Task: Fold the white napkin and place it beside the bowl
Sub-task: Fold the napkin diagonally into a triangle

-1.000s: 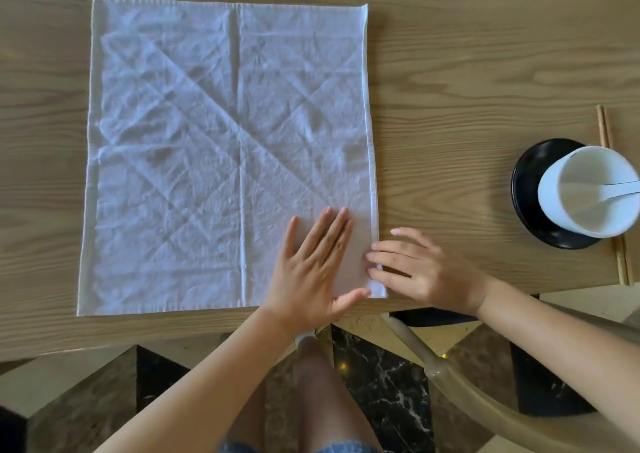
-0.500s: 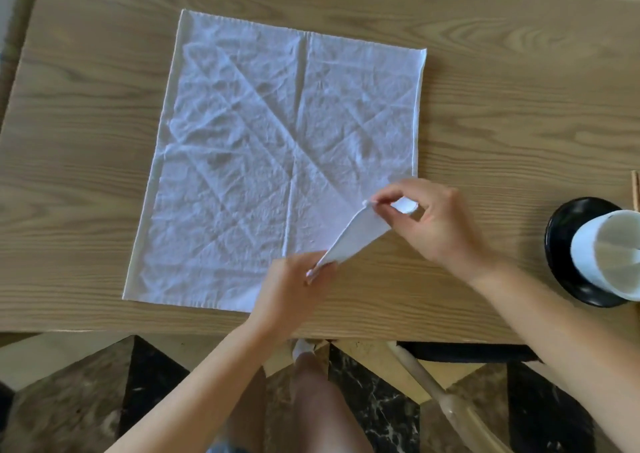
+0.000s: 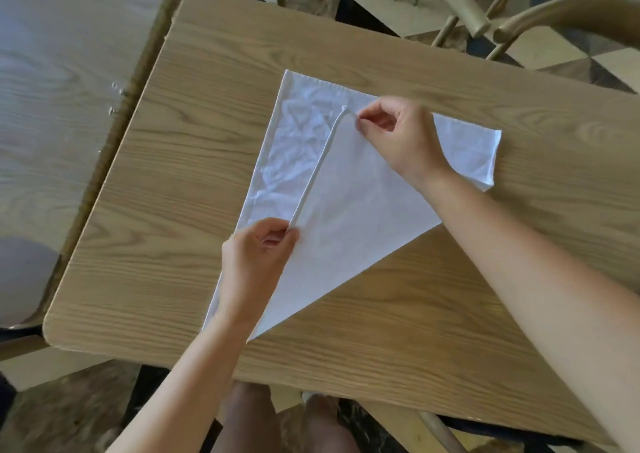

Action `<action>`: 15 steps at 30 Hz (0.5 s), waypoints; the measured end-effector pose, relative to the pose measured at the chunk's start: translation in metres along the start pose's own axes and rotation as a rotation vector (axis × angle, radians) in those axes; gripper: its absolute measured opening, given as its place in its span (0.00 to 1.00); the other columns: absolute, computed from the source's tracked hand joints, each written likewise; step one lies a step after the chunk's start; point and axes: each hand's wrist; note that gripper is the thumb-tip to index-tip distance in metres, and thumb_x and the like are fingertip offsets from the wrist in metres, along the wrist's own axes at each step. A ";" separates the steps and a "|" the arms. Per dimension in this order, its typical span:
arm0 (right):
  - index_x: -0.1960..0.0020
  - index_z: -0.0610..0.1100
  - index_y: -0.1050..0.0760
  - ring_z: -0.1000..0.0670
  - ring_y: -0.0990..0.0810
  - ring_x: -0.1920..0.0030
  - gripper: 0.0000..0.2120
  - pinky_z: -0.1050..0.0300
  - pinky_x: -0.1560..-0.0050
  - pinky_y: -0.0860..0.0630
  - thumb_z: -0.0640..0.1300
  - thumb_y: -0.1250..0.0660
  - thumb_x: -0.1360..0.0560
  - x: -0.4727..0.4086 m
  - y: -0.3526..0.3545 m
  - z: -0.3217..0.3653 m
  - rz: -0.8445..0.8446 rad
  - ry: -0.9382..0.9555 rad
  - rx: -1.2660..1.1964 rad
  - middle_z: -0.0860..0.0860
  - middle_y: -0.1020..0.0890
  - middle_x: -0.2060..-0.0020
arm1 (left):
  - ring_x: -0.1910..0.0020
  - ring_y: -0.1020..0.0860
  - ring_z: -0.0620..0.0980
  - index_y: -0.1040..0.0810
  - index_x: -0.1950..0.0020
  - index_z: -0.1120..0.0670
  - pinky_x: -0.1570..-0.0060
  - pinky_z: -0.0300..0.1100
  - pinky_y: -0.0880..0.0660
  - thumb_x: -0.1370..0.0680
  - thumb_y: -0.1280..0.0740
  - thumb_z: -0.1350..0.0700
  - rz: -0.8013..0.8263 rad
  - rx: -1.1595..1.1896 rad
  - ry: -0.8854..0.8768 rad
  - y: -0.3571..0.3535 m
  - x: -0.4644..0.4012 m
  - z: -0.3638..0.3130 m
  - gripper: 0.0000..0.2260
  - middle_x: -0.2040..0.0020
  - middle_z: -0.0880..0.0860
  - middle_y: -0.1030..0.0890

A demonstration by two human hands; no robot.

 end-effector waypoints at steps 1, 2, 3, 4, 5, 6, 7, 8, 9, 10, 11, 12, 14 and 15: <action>0.59 0.43 0.20 0.64 0.25 0.67 0.02 0.69 0.60 0.29 0.40 0.32 0.28 -0.011 -0.009 0.003 0.007 0.001 0.010 0.62 0.23 0.68 | 0.64 0.22 0.34 0.22 0.64 0.44 0.61 0.24 0.29 0.28 0.29 0.61 -0.029 -0.018 -0.014 0.004 -0.006 0.001 0.11 0.68 0.38 0.20; 0.59 0.43 0.20 0.63 0.25 0.67 0.03 0.68 0.61 0.29 0.40 0.32 0.28 -0.020 -0.017 0.006 0.014 0.002 0.024 0.61 0.23 0.68 | 0.64 0.22 0.36 0.22 0.64 0.45 0.60 0.25 0.29 0.28 0.29 0.60 -0.049 -0.041 -0.029 0.008 -0.013 0.002 0.11 0.67 0.37 0.21; 0.58 0.43 0.20 0.62 0.26 0.67 0.03 0.67 0.61 0.29 0.40 0.32 0.28 -0.029 -0.025 0.008 0.021 0.003 0.038 0.61 0.23 0.69 | 0.64 0.21 0.38 0.22 0.63 0.46 0.60 0.27 0.28 0.27 0.29 0.60 -0.061 -0.070 -0.042 0.011 -0.019 0.002 0.09 0.66 0.37 0.21; 0.58 0.42 0.20 0.61 0.26 0.67 0.03 0.66 0.62 0.30 0.40 0.33 0.28 -0.036 -0.034 0.010 0.029 -0.002 0.049 0.59 0.23 0.68 | 0.64 0.21 0.41 0.21 0.63 0.48 0.60 0.31 0.27 0.27 0.29 0.59 -0.071 -0.107 -0.055 0.013 -0.025 0.004 0.07 0.67 0.37 0.22; 0.58 0.42 0.20 0.60 0.26 0.67 0.03 0.65 0.62 0.30 0.40 0.33 0.28 -0.043 -0.041 0.011 0.036 -0.010 0.060 0.59 0.24 0.68 | 0.65 0.22 0.43 0.20 0.62 0.50 0.60 0.36 0.26 0.27 0.30 0.59 -0.080 -0.153 -0.067 0.015 -0.031 0.006 0.05 0.68 0.38 0.23; 0.58 0.42 0.20 0.58 0.26 0.66 0.03 0.64 0.62 0.30 0.40 0.33 0.28 -0.049 -0.048 0.012 0.043 -0.021 0.072 0.58 0.24 0.68 | 0.66 0.23 0.45 0.20 0.61 0.51 0.60 0.39 0.26 0.27 0.31 0.58 -0.089 -0.206 -0.078 0.017 -0.037 0.008 0.04 0.69 0.40 0.23; 0.58 0.42 0.20 0.57 0.26 0.66 0.04 0.63 0.61 0.29 0.40 0.33 0.28 -0.054 -0.054 0.012 0.049 -0.031 0.085 0.57 0.23 0.68 | 0.66 0.24 0.47 0.20 0.61 0.52 0.61 0.42 0.27 0.26 0.31 0.57 -0.097 -0.258 -0.092 0.018 -0.043 0.011 0.04 0.69 0.41 0.24; 0.59 0.42 0.20 0.56 0.26 0.65 0.04 0.61 0.60 0.29 0.40 0.34 0.28 -0.059 -0.060 0.011 0.053 -0.039 0.098 0.55 0.22 0.68 | 0.66 0.25 0.48 0.21 0.61 0.53 0.63 0.42 0.28 0.26 0.31 0.57 -0.101 -0.301 -0.110 0.018 -0.049 0.014 0.04 0.69 0.42 0.24; 0.59 0.42 0.20 0.54 0.25 0.64 0.04 0.59 0.59 0.28 0.40 0.34 0.28 -0.062 -0.064 0.009 0.057 -0.046 0.110 0.54 0.22 0.66 | 0.66 0.25 0.48 0.21 0.62 0.53 0.63 0.42 0.30 0.26 0.32 0.57 -0.103 -0.332 -0.126 0.019 -0.054 0.017 0.04 0.68 0.43 0.24; 0.59 0.42 0.20 0.54 0.25 0.63 0.04 0.58 0.58 0.27 0.40 0.34 0.28 -0.066 -0.069 0.007 0.058 -0.053 0.121 0.53 0.21 0.65 | 0.65 0.25 0.49 0.21 0.62 0.53 0.64 0.41 0.31 0.26 0.32 0.57 -0.104 -0.353 -0.139 0.019 -0.058 0.020 0.05 0.68 0.43 0.25; 0.59 0.42 0.20 0.53 0.24 0.62 0.04 0.57 0.57 0.26 0.40 0.34 0.29 -0.069 -0.073 0.005 0.059 -0.062 0.131 0.52 0.21 0.65 | 0.64 0.26 0.48 0.22 0.62 0.53 0.64 0.40 0.33 0.26 0.32 0.57 -0.109 -0.364 -0.147 0.020 -0.062 0.022 0.05 0.68 0.42 0.26; 0.59 0.42 0.20 0.53 0.24 0.62 0.04 0.56 0.56 0.26 0.40 0.34 0.29 -0.071 -0.077 0.003 0.058 -0.071 0.141 0.52 0.21 0.64 | 0.63 0.27 0.48 0.22 0.62 0.53 0.64 0.39 0.35 0.26 0.32 0.57 -0.117 -0.369 -0.148 0.020 -0.066 0.025 0.05 0.67 0.42 0.26; 0.59 0.42 0.20 0.52 0.24 0.61 0.04 0.55 0.55 0.26 0.40 0.34 0.29 -0.076 -0.084 0.000 0.060 -0.079 0.170 0.52 0.21 0.64 | 0.63 0.28 0.47 0.22 0.62 0.53 0.64 0.38 0.36 0.26 0.32 0.57 -0.132 -0.366 -0.138 0.022 -0.072 0.029 0.05 0.67 0.42 0.28; 0.58 0.41 0.20 0.52 0.24 0.60 0.05 0.56 0.55 0.26 0.40 0.34 0.28 -0.078 -0.086 -0.001 0.062 -0.083 0.188 0.51 0.20 0.63 | 0.63 0.28 0.47 0.21 0.62 0.53 0.64 0.39 0.36 0.26 0.31 0.57 -0.134 -0.361 -0.135 0.022 -0.075 0.030 0.05 0.68 0.41 0.29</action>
Point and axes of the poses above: each hand's wrist, its own x-axis away from the middle knuckle, its own y-axis out of the back of the hand, z = x × y
